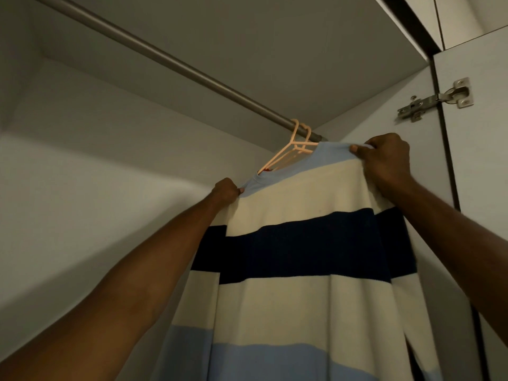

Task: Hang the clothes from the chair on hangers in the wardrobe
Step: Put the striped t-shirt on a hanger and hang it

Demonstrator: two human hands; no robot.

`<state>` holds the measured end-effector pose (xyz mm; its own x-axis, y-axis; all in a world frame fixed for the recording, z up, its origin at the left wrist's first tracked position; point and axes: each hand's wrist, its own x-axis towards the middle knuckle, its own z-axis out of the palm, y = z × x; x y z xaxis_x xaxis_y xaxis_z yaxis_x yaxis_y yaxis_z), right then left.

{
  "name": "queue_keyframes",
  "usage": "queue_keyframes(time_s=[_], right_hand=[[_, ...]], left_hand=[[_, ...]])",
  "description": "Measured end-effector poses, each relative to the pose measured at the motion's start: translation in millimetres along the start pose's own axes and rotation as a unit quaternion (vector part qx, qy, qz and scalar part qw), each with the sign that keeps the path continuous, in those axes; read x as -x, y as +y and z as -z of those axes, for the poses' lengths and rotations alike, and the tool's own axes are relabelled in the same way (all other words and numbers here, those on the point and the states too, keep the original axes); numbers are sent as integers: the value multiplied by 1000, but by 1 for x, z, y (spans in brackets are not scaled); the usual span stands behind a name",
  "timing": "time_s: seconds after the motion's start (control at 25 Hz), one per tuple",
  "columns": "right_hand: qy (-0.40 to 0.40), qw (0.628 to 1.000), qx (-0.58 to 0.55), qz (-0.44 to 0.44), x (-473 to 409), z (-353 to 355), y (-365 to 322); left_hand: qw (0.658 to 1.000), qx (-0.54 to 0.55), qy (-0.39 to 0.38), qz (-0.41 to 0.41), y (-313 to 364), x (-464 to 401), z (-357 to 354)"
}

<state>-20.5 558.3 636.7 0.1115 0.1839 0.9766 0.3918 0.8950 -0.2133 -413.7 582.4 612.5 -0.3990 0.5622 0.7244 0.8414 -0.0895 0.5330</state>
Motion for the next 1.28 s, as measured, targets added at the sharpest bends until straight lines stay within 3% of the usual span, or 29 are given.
queue_keyframes(time_s=[0.44, 0.72, 0.88, 1.08, 1.16, 1.28], right_hand=[[-137, 986, -78, -46, 20, 20, -1], [-111, 989, -88, -39, 47, 8, 2], [-109, 988, -91, -54, 46, 5, -1], [-102, 988, -104, -56, 49, 6, 2], [-97, 989, -101, -52, 53, 5, 0], [-96, 986, -123, -67, 62, 6, -4]], left_hand=[[998, -30, 48, -1, -8, 4, 19], [995, -30, 87, -25, 3, 27, -2], [994, -40, 55, -90, -1, 27, -9], [991, -75, 30, -108, -14, 36, -8], [991, -76, 20, -106, -19, 39, -7], [1000, -4, -1, -29, -23, 50, 1]])
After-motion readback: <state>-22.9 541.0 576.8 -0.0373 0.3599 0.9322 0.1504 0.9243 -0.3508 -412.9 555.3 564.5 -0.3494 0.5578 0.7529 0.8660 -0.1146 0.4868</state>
